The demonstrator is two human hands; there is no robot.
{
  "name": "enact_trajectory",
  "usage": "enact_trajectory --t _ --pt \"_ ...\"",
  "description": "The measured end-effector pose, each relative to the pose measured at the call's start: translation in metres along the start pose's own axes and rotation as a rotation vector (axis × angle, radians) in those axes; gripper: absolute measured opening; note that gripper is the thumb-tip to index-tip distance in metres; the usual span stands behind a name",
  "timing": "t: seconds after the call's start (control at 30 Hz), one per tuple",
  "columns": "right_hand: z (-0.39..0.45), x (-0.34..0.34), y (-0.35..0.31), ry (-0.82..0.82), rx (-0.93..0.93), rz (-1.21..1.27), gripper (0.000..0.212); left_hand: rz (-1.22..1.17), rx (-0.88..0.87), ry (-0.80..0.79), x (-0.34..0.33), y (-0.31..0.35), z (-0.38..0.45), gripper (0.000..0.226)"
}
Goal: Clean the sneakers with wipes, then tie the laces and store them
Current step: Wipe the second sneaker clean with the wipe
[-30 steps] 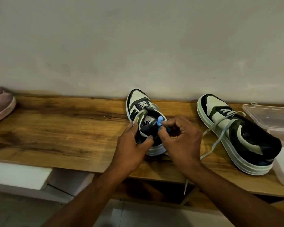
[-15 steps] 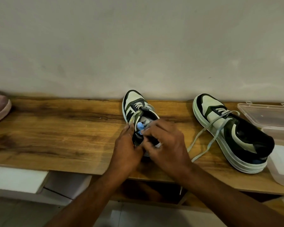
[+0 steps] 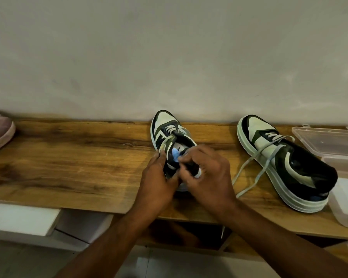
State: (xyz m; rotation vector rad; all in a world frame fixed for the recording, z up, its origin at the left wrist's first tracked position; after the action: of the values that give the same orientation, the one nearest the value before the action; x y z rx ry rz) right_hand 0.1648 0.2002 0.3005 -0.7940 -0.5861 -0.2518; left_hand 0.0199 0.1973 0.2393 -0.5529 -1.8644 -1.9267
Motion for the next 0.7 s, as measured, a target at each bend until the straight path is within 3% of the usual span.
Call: enact_trajectory --t 0.2,0.33,0.6,0.7 --pt "-0.004 0.020 0.042 0.169 -0.233 0.067 0.018 -0.037 -0.014 0.024 0.001 0.003 -0.001 0.050" --pt "-0.007 0.028 0.065 0.219 -0.350 0.085 0.016 -0.039 -0.029 0.018 -0.002 0.001 0.000 0.063" --pt "-0.006 0.014 0.025 0.073 -0.029 0.024 0.016 0.010 0.017 -0.002 -0.002 -0.004 -0.003 0.090" --pt "-0.008 0.009 0.017 0.015 0.030 0.038 0.018 0.076 0.019 0.012 -0.001 -0.004 -0.002 0.088"
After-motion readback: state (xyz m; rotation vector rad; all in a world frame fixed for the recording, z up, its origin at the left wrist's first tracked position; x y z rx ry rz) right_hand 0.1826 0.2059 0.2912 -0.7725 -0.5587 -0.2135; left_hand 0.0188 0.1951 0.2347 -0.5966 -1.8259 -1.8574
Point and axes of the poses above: each hand's wrist, its own z-axis towards the middle knuckle, its own x-axis out of the back of the hand, y = z × x, the point moved 9 cm from there along z, towards the middle knuckle, and after that the axes turned 12 degrees about -y, right-handed, at the moved point
